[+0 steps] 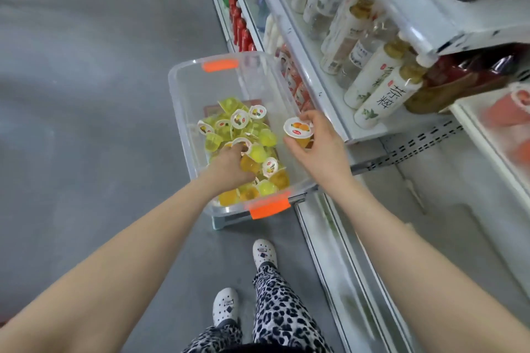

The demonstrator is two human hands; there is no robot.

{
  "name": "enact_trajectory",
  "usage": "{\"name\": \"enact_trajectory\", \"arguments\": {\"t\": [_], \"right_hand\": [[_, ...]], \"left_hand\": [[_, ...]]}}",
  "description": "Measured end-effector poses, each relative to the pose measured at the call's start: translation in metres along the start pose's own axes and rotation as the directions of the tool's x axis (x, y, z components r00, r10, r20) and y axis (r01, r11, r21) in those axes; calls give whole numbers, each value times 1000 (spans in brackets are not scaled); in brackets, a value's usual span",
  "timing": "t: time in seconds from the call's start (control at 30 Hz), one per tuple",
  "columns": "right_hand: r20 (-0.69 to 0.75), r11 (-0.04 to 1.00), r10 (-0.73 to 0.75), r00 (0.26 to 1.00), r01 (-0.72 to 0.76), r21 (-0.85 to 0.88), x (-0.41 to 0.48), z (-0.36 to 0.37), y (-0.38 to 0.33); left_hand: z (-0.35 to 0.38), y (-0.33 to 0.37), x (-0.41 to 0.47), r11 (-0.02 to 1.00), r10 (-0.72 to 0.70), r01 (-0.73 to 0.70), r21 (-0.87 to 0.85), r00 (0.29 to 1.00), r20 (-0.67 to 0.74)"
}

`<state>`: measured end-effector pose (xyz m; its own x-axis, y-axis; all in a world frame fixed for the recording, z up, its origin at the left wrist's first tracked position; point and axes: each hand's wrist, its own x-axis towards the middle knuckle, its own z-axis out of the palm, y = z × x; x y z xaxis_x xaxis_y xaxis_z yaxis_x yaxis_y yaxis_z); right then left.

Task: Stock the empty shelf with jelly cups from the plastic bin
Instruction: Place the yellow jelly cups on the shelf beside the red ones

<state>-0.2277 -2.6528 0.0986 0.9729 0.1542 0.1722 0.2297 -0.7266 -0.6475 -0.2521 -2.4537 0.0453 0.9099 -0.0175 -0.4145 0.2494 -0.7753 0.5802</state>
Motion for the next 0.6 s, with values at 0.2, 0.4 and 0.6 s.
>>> {"name": "enact_trajectory", "arguments": {"t": [0.2,0.4,0.6], "right_hand": [[-176,995,73,982,-83,-55,-69,-66,-10],[-387,979,119,915,-173,-108,-145,-146,-12],[-597,942,104,796,-271,-197,-222,-230,-15]], "left_hand": [[-10,48,-56,954,265,-273,-121,961,-77],[4,119,-102,826,502,-506,-248,861,-85],[32,207,-152,671,702,-681,-291,711,-46]]}}
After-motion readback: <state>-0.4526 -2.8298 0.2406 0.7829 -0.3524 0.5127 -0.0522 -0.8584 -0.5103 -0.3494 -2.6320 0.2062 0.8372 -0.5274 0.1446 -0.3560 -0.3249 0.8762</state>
